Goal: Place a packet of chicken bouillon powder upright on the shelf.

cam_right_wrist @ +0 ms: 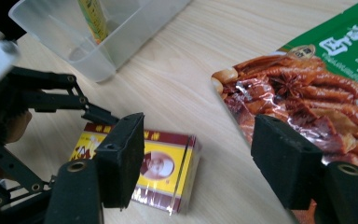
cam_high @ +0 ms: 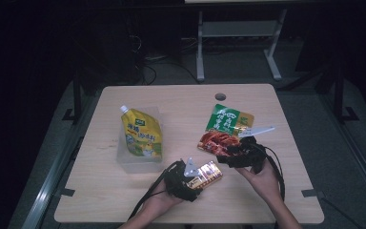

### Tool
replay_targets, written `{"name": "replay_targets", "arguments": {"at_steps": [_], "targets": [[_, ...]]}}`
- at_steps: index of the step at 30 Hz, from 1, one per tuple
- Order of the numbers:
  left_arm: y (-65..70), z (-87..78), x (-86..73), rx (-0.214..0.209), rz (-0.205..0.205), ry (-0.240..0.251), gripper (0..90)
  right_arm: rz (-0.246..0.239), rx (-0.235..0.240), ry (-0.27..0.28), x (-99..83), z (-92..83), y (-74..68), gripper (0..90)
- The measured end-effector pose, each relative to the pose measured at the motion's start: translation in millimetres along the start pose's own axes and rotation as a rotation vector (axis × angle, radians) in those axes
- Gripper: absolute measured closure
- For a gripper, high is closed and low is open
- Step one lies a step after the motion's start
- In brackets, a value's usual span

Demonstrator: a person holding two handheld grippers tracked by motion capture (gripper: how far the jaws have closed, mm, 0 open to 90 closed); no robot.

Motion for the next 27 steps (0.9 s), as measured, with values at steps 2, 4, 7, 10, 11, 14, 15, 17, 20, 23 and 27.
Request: {"name": "replay_targets", "arguments": {"at_steps": [2,4,7,10,11,14,15,17,20,23,27], "targets": [[-1.3,-3.9,4.7,0.013,0.007,0.009,32.2,0.01,0.013,0.001,-1.2,0.6,1.4,32.5],[-2.0,-6.3,9.7,0.028,0.006,0.031,32.2,0.03,0.031,-0.007,-1.2,1.6,2.2,31.7],[-3.4,-10.6,16.6,0.052,0.004,0.059,32.2,0.035,0.044,-0.016,-1.0,2.7,3.4,30.5],[-4.0,-14.8,23.3,0.074,0.001,0.078,32.2,0.066,0.066,-0.018,-0.3,4.0,5.3,29.5],[-3.8,-16.1,25.4,0.081,0.001,0.089,32.2,0.077,0.071,-0.02,-0.3,3.9,5.3,29.4],[-2.7,-20.5,30.4,0.1,0.004,0.117,32.2,0.105,0.09,-0.019,0.0,4.9,6.7,28.8],[-2.7,-22.0,31.7,0.104,0.006,0.123,32.2,0.11,0.105,-0.017,0.0,5.5,7.9,28.6],[-2.6,-24.3,33.8,0.115,0.004,0.139,32.2,0.136,0.139,-0.01,0.3,6.6,9.6,28.2],[-3.4,-26.1,34.9,0.13,0.001,0.154,32.2,0.162,0.176,0.002,1.3,7.1,11.4,28.9],[-4.0,-26.8,35.1,0.141,-0.002,0.162,32.2,0.176,0.2,0.011,2.3,9.0,12.4,29.3],[-3.6,-25.9,35.4,0.145,-0.008,0.17,32.2,0.195,0.237,-0.012,3.1,13.1,10.2,31.0]]}}
Point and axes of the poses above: each handheld gripper's, and its own axes: z roughly forward along the jaws, x roughly out of its top, y roughly to its right, the point moved 3 cm from there along z, roughly forward along the jaws, and after that the axes turned 1 degree about z, right-handed, at the moved point
